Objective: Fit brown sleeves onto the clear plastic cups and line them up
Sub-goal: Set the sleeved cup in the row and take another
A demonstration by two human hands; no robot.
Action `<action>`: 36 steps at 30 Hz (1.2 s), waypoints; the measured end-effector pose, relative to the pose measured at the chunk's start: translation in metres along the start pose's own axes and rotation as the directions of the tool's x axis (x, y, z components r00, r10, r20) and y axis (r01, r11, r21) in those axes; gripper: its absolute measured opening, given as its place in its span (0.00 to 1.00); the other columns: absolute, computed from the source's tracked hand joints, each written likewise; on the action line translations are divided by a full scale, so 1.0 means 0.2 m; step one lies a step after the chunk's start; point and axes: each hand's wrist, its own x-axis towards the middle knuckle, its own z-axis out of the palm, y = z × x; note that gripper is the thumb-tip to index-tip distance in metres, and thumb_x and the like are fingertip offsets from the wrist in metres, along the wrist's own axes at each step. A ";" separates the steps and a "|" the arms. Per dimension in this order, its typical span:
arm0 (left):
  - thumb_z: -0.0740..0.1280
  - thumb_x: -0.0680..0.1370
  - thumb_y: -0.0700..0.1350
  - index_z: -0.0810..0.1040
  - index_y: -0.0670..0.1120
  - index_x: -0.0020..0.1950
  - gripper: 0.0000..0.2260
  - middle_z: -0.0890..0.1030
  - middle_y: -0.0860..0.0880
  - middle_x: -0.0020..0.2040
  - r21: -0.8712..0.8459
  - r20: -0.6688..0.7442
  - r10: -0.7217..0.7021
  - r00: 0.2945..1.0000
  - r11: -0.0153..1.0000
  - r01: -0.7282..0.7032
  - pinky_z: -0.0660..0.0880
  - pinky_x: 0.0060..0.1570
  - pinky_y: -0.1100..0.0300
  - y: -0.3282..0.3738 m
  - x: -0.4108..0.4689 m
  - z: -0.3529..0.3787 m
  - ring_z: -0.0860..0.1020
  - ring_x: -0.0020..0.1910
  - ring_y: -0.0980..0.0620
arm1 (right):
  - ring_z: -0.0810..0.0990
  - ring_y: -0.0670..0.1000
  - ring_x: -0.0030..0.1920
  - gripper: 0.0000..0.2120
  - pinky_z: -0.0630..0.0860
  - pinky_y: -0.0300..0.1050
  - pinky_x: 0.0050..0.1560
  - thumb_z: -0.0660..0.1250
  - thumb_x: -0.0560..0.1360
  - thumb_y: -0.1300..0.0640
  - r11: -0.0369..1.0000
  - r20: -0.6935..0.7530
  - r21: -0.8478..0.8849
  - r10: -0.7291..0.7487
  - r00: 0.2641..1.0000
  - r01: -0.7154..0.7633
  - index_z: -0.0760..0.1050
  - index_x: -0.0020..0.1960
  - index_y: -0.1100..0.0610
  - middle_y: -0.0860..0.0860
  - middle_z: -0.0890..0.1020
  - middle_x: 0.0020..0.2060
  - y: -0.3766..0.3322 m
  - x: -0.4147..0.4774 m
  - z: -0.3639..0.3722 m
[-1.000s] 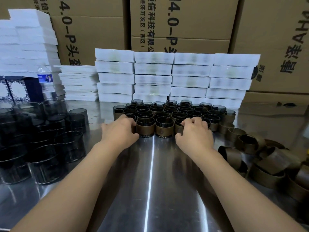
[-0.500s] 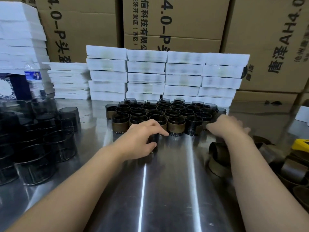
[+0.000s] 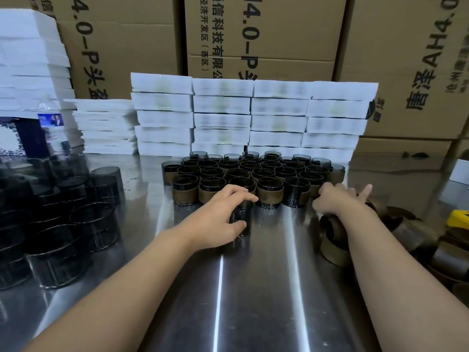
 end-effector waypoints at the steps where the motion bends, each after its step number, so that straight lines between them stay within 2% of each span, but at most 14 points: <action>1: 0.66 0.77 0.40 0.70 0.57 0.68 0.21 0.64 0.61 0.65 -0.005 0.001 0.000 1.000 1.000 0.000 0.56 0.55 0.83 0.00 0.00 0.00 0.65 0.64 0.64 | 0.55 0.65 0.73 0.26 0.32 0.66 0.69 0.57 0.75 0.53 1.000 -0.020 0.008 -0.006 1.000 0.006 0.62 0.72 0.54 0.58 0.63 0.72 0.00 0.01 0.01; 4: 0.66 0.77 0.41 0.70 0.56 0.68 0.21 0.65 0.61 0.65 -0.006 0.011 -0.001 1.000 1.000 0.001 0.56 0.59 0.81 0.01 -0.01 0.00 0.63 0.65 0.65 | 0.50 0.64 0.75 0.26 0.31 0.65 0.69 0.57 0.75 0.53 1.000 0.020 -0.022 0.000 1.000 0.001 0.64 0.72 0.54 0.57 0.58 0.75 -0.01 0.04 0.01; 6: 0.66 0.78 0.41 0.70 0.56 0.68 0.21 0.65 0.61 0.66 -0.001 0.017 0.004 1.000 1.000 -0.004 0.55 0.61 0.80 0.02 0.00 0.00 0.62 0.66 0.65 | 0.54 0.64 0.74 0.21 0.31 0.66 0.69 0.55 0.75 0.52 0.998 0.076 -0.064 0.007 0.997 -0.002 0.70 0.66 0.53 0.58 0.65 0.72 -0.02 0.06 0.01; 8: 0.65 0.79 0.41 0.70 0.58 0.69 0.21 0.64 0.62 0.67 0.023 0.031 0.020 0.999 1.000 -0.021 0.50 0.57 0.85 0.02 0.00 -0.01 0.58 0.64 0.70 | 0.58 0.63 0.73 0.18 0.31 0.66 0.68 0.55 0.75 0.52 0.997 0.086 -0.072 -0.001 0.996 0.007 0.74 0.61 0.53 0.58 0.69 0.69 -0.02 0.07 0.02; 10: 0.62 0.80 0.41 0.70 0.59 0.69 0.20 0.63 0.63 0.66 0.037 0.044 0.044 0.998 0.998 -0.045 0.48 0.55 0.86 0.03 0.00 -0.01 0.55 0.61 0.75 | 0.61 0.63 0.71 0.18 0.33 0.66 0.69 0.57 0.74 0.53 0.999 0.038 -0.032 -0.028 0.999 0.029 0.74 0.61 0.53 0.58 0.69 0.68 -0.01 0.09 0.02; 11: 0.61 0.81 0.41 0.70 0.61 0.69 0.20 0.63 0.62 0.68 0.037 0.049 0.046 0.998 0.998 -0.048 0.50 0.58 0.83 0.03 0.00 -0.01 0.54 0.62 0.74 | 0.61 0.62 0.71 0.18 0.34 0.64 0.70 0.58 0.74 0.53 0.999 0.019 -0.006 -0.033 0.999 0.034 0.74 0.62 0.54 0.58 0.68 0.68 0.00 0.10 0.02; 13: 0.59 0.82 0.41 0.70 0.63 0.67 0.19 0.62 0.59 0.73 0.040 0.047 0.027 0.999 0.999 -0.029 0.53 0.65 0.72 0.04 0.00 -0.02 0.55 0.69 0.68 | 0.61 0.61 0.72 0.20 0.36 0.62 0.72 0.57 0.75 0.48 1.000 0.024 0.008 -0.026 0.999 0.026 0.73 0.64 0.53 0.58 0.67 0.69 0.02 0.11 0.02; 14: 0.59 0.82 0.42 0.71 0.63 0.67 0.19 0.62 0.58 0.74 0.044 0.040 0.019 0.999 0.999 -0.020 0.53 0.66 0.70 0.05 0.00 -0.02 0.55 0.71 0.65 | 0.61 0.60 0.72 0.21 0.37 0.61 0.72 0.57 0.76 0.46 1.000 0.022 0.001 -0.028 0.999 0.028 0.72 0.65 0.53 0.57 0.66 0.70 0.04 0.11 0.03; 18: 0.57 0.83 0.43 0.73 0.62 0.67 0.17 0.63 0.57 0.75 0.064 0.035 0.023 0.999 0.998 -0.025 0.49 0.63 0.75 0.06 0.01 -0.03 0.56 0.73 0.61 | 0.56 0.61 0.74 0.22 0.35 0.63 0.72 0.52 0.79 0.46 0.994 -0.118 -0.008 -0.110 0.987 0.110 0.67 0.70 0.52 0.55 0.56 0.76 0.10 0.10 0.14; 23: 0.58 0.83 0.46 0.74 0.63 0.65 0.15 0.63 0.57 0.75 0.076 0.037 0.029 0.999 0.997 -0.032 0.51 0.62 0.75 0.06 0.00 -0.02 0.56 0.72 0.62 | 0.59 0.60 0.72 0.19 0.37 0.63 0.71 0.56 0.78 0.46 0.988 -0.163 0.064 -0.130 0.978 0.142 0.70 0.66 0.51 0.54 0.61 0.72 0.06 0.09 0.13; 26: 0.61 0.79 0.57 0.75 0.65 0.63 0.12 0.63 0.58 0.74 0.069 0.034 0.032 0.999 0.997 -0.034 0.53 0.63 0.72 0.06 0.00 -0.01 0.56 0.71 0.65 | 0.59 0.61 0.71 0.20 0.40 0.64 0.72 0.58 0.78 0.46 0.990 -0.223 0.072 -0.101 0.970 0.120 0.68 0.67 0.52 0.56 0.63 0.69 0.05 0.08 0.15; 29: 0.63 0.74 0.65 0.75 0.66 0.61 0.16 0.62 0.59 0.74 0.072 0.050 0.018 0.999 0.997 -0.022 0.51 0.65 0.69 0.06 0.00 -0.01 0.55 0.71 0.67 | 0.59 0.63 0.69 0.21 0.42 0.64 0.72 0.60 0.76 0.46 0.995 -0.260 0.071 -0.050 0.964 0.071 0.67 0.67 0.52 0.58 0.65 0.67 0.04 0.07 0.14; 32: 0.62 0.75 0.64 0.77 0.66 0.59 0.14 0.62 0.58 0.75 0.052 0.043 0.009 0.999 0.999 -0.012 0.51 0.67 0.66 0.05 0.00 0.00 0.54 0.72 0.65 | 0.60 0.63 0.69 0.21 0.41 0.65 0.72 0.60 0.76 0.46 0.997 -0.283 0.064 -0.028 0.959 0.048 0.67 0.66 0.52 0.58 0.67 0.67 0.02 0.05 0.14; 36: 0.60 0.80 0.58 0.75 0.65 0.62 0.12 0.60 0.57 0.76 0.066 0.027 0.011 1.000 0.998 -0.013 0.50 0.70 0.64 0.04 0.01 0.01 0.52 0.74 0.63 | 0.61 0.63 0.69 0.24 0.43 0.65 0.72 0.62 0.75 0.45 0.994 -0.320 0.103 0.057 0.946 -0.025 0.67 0.65 0.57 0.58 0.71 0.65 0.00 0.03 0.11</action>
